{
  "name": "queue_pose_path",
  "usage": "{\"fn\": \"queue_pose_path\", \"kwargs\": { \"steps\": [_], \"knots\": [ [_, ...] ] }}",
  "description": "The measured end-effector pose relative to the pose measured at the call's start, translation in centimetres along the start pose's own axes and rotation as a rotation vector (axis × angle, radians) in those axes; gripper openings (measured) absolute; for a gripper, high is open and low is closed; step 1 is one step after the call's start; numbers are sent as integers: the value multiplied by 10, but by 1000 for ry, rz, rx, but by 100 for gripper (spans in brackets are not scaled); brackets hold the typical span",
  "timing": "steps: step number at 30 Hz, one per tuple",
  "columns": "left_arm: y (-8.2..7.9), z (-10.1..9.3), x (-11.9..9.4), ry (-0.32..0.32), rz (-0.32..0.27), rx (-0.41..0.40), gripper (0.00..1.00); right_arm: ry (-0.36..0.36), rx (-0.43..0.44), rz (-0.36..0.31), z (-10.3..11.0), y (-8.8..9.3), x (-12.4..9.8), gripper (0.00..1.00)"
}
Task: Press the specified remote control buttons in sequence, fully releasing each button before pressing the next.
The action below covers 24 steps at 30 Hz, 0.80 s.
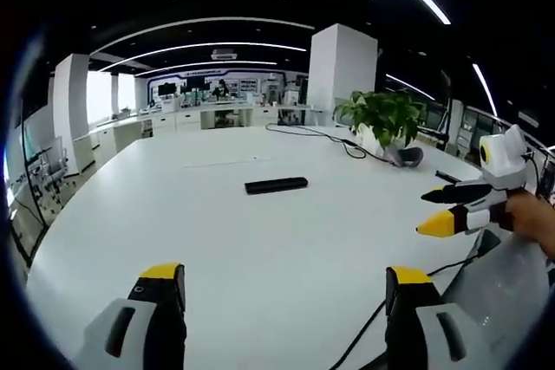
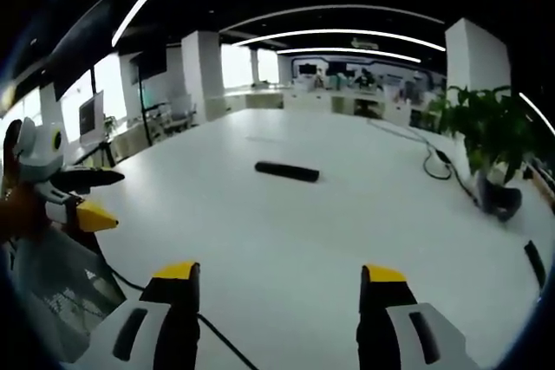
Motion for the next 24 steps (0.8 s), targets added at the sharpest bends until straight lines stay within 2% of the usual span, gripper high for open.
{"fn": "queue_pose_path", "kwargs": {
  "steps": [13,24],
  "knots": [
    [-4,3,0,-3,-9,2,100,-7,16,-19,-2,-3,-2,72],
    [-21,14,0,-29,-38,17,100,23,34,-71,-12,-17,-9,77]
  ]
}}
Point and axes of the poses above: the point that each gripper's makers call its tool centre point, and the gripper's own axes: x roughly forward along the fingers, z roughly to its left, y roughly out of its underside, the point moved 3 cm from there along -x, roughly backward along the fingers, and after that the axes turned 12 degrees about z, right-handed, at the moved point
